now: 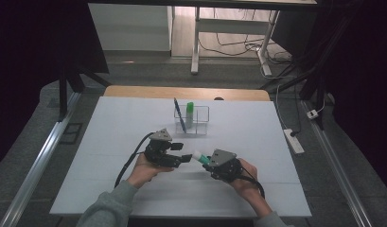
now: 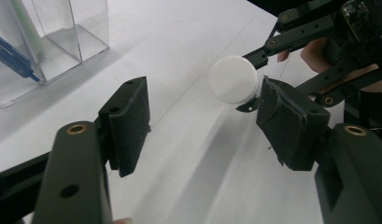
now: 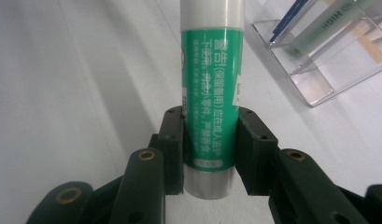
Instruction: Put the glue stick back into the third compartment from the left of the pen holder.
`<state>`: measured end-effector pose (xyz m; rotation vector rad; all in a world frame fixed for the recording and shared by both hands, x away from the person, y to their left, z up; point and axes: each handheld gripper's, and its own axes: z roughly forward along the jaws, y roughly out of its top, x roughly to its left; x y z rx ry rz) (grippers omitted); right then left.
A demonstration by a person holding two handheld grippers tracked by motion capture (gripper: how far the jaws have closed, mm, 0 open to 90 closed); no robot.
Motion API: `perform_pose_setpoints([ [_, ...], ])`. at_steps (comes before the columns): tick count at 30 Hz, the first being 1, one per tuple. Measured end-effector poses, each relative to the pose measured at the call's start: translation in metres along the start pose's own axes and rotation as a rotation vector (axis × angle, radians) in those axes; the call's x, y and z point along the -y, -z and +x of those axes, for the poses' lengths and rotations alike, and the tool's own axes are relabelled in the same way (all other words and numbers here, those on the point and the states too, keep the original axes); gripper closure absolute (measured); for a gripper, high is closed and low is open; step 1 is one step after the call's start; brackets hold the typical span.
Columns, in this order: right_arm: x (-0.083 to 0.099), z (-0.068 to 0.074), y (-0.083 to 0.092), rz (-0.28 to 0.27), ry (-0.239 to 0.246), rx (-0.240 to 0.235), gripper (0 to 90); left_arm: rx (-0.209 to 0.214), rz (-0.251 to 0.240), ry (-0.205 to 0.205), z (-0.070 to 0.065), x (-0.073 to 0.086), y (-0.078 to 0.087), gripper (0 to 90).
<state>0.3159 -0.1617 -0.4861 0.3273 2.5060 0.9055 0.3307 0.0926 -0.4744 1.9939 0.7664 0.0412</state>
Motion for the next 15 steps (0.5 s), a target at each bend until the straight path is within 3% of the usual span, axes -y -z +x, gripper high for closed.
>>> perform_pose_setpoints([
  [15,-0.002,0.006,-0.004,-0.026,-0.017,-0.005,65.4,0.053,-0.002,0.018,-0.005,0.003,-0.017,35.1],
])
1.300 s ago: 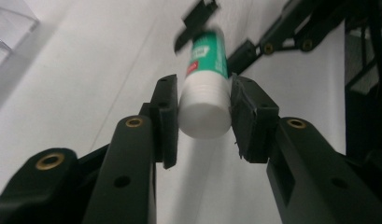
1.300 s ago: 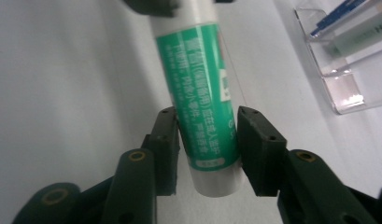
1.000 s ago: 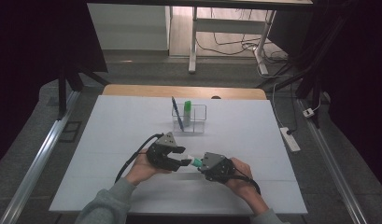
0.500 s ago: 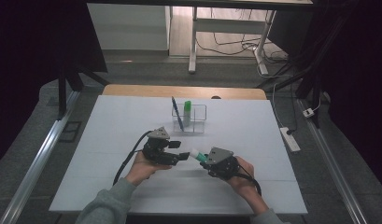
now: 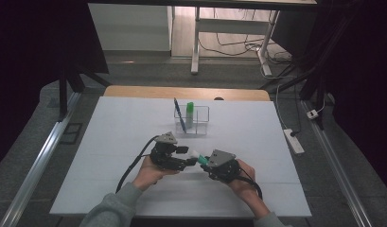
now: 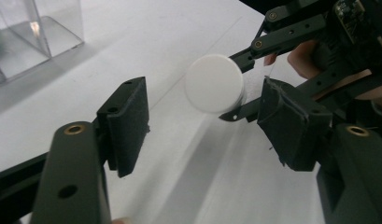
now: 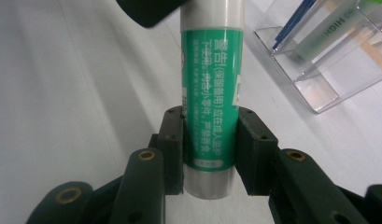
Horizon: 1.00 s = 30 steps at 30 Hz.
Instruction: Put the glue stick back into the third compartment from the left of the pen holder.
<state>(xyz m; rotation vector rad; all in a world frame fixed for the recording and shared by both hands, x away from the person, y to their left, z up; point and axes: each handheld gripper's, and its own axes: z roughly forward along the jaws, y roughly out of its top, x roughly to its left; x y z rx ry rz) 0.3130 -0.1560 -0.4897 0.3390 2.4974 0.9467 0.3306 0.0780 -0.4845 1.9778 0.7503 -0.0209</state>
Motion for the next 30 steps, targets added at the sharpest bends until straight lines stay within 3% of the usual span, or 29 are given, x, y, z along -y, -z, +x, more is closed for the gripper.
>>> perform_pose_setpoints([
  [5,-0.002,0.004,-0.002,0.01,0.02,-0.013,65.3,0.032,0.012,0.001,-0.001,0.001,-0.004,44.5],
  [8,-0.003,0.006,-0.004,0.01,0.031,-0.023,65.3,0.035,0.016,-0.005,-0.003,0.001,-0.006,54.9],
  [14,-0.001,0.007,-0.006,0.016,0.039,-0.028,65.2,0.092,0.009,0.006,-0.001,0.001,-0.006,62.8],
  [20,-0.001,0.008,-0.007,0.019,0.039,-0.034,64.8,0.092,0.015,-0.002,-0.002,0.001,-0.005,64.0],
  [24,0.001,0.005,-0.005,-0.001,0.009,-0.041,63.0,0.082,0.008,-0.011,-0.004,-0.001,-0.003,64.1],
  [26,0.001,0.003,-0.005,-0.018,-0.03,-0.048,60.5,0.064,0.008,-0.009,-0.004,-0.002,-0.001,64.2],
  [30,0.004,-0.005,0.003,-0.045,-0.093,-0.044,49.3,0.033,-0.004,0.008,0.0,-0.003,0.006,64.2],
])
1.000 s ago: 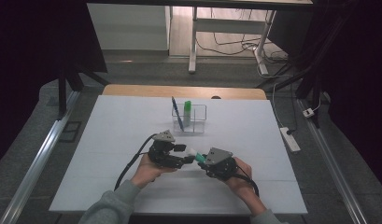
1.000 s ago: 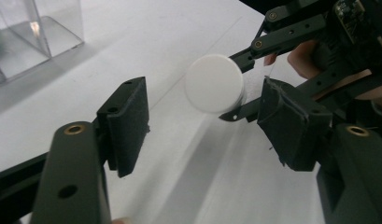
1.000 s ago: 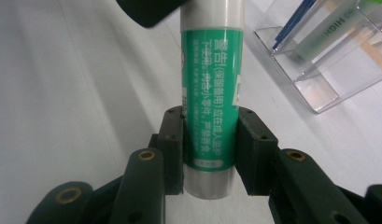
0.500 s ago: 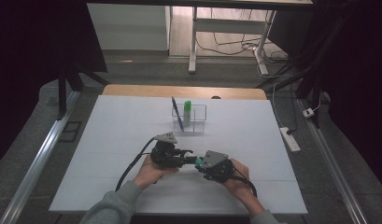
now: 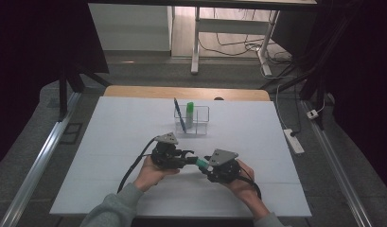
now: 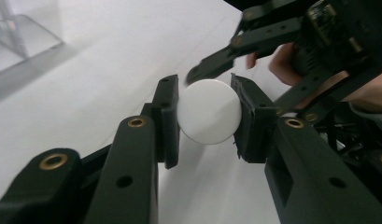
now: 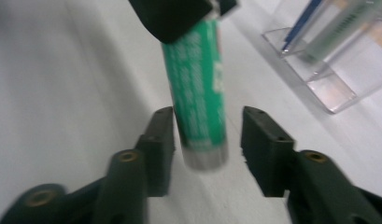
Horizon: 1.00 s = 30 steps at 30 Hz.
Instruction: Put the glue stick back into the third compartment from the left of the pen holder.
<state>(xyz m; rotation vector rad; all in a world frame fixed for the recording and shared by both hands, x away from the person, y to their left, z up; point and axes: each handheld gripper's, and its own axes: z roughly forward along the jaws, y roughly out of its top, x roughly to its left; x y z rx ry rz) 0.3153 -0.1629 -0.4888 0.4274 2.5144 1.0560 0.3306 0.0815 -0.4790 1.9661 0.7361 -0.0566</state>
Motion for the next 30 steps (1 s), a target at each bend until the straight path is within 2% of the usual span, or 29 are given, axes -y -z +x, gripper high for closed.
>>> perform_pose_setpoints([
  [6,0.009,-0.01,0.014,-0.008,-0.082,0.004,38.3,-0.029,-0.017,0.01,0.005,-0.001,0.01,64.2],
  [13,0.029,-0.022,0.032,-0.016,-0.167,0.023,34.9,-0.044,-0.027,0.004,0.006,-0.002,0.016,64.1],
  [22,0.047,-0.033,0.045,-0.006,-0.226,0.051,32.5,-0.051,-0.035,0.012,0.006,-0.004,0.02,64.1],
  [30,0.06,-0.038,0.054,0.011,-0.255,0.075,30.3,-0.039,-0.039,0.012,0.007,-0.006,0.024,64.1],
])
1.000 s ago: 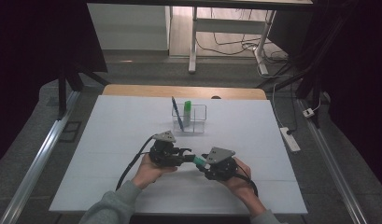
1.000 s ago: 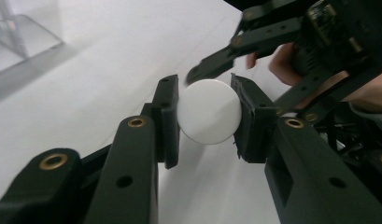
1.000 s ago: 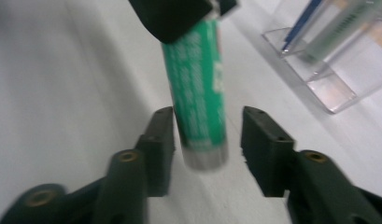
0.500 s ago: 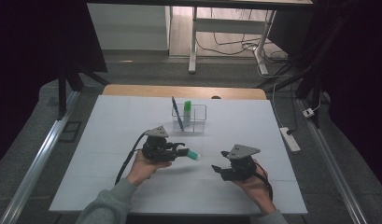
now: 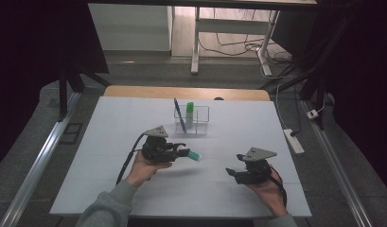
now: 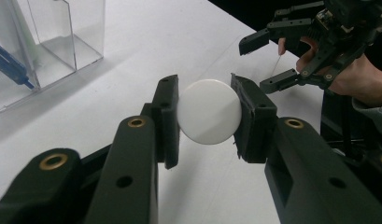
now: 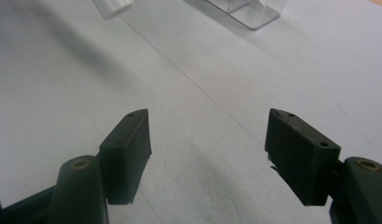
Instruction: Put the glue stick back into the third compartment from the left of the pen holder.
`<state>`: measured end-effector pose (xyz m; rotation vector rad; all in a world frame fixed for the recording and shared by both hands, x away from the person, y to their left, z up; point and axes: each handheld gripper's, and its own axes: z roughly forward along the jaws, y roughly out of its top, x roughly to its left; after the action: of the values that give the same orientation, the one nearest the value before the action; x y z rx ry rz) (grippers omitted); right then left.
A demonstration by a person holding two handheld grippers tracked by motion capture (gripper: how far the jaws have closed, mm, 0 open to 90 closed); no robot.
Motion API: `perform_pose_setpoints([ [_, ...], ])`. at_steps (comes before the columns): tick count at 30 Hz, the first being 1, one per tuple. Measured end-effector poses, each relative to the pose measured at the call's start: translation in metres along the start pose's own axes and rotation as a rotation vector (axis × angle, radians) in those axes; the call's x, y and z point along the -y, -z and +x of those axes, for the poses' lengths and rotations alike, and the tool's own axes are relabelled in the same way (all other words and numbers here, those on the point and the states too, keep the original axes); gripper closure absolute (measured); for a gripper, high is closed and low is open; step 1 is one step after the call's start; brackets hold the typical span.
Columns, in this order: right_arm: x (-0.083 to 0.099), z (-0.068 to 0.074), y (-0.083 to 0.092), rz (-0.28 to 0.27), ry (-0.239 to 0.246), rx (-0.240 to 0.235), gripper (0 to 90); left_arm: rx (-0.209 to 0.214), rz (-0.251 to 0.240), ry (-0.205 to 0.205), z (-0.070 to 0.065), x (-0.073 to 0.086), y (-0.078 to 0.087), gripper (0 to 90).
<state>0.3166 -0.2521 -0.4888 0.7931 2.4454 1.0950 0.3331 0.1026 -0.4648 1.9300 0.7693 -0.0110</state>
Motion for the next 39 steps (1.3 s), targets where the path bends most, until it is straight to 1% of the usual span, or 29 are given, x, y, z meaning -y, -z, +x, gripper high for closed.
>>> perform_pose_setpoints([
  [2,0.003,-0.003,0.003,-0.004,-0.016,0.002,30.0,0.0,-0.005,0.0,0.0,-0.001,0.001,64.1],
  [8,0.013,-0.01,0.013,0.002,-0.044,0.021,28.7,-0.006,-0.018,0.003,0.0,-0.004,0.004,64.1],
  [14,0.019,-0.014,0.017,0.004,-0.061,0.035,27.9,-0.014,-0.02,0.002,0.002,-0.008,0.007,64.1],
  [16,0.021,-0.015,0.018,-0.004,-0.07,0.031,27.9,-0.017,-0.027,0.003,0.001,-0.009,0.009,64.1],
  [18,0.023,-0.016,0.018,0.002,-0.077,0.032,27.6,-0.018,-0.035,0.004,0.002,-0.012,0.012,64.1],
  [21,0.025,-0.018,0.018,0.004,-0.079,0.033,27.6,-0.033,-0.044,0.007,0.003,-0.018,0.017,64.1],
  [26,0.026,-0.018,0.018,0.006,-0.081,0.035,27.5,-0.053,-0.058,-0.009,0.004,-0.032,0.027,64.1],
  [28,0.027,-0.018,0.018,0.011,-0.084,0.042,27.5,-0.062,-0.064,-0.01,0.004,-0.037,0.03,64.1],
  [32,0.027,-0.019,0.02,0.006,-0.084,0.041,27.6,-0.083,-0.073,-0.018,0.005,-0.046,0.035,64.1],
  [39,0.027,-0.019,0.018,0.007,-0.084,0.044,27.5,-0.111,-0.083,-0.02,0.01,-0.062,0.04,64.1],
])
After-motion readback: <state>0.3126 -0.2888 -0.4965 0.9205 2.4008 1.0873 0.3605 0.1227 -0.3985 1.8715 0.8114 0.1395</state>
